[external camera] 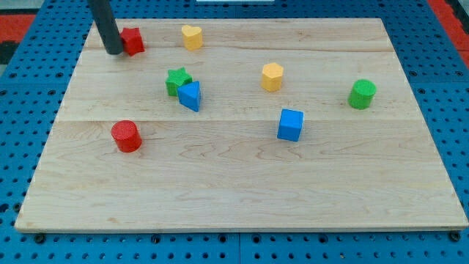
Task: Push the yellow hexagon towards the yellow heart
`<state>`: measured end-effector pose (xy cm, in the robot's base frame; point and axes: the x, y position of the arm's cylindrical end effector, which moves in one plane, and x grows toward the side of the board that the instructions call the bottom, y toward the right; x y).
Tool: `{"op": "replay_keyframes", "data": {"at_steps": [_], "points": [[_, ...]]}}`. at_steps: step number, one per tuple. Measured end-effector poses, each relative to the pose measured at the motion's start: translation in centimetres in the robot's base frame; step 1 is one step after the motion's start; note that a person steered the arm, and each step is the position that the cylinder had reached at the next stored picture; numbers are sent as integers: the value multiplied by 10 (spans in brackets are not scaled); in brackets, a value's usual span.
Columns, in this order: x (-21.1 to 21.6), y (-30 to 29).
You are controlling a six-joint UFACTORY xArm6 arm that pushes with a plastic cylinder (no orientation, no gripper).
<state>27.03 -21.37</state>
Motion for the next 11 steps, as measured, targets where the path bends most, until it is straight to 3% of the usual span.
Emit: {"op": "replay_keyframes", "data": {"at_steps": [2,4,5,6,7,9,10,11], "points": [[73,38],[73,191],[143,189],[143,257],[117,309],[42,228],[85,220],[61,187]]}}
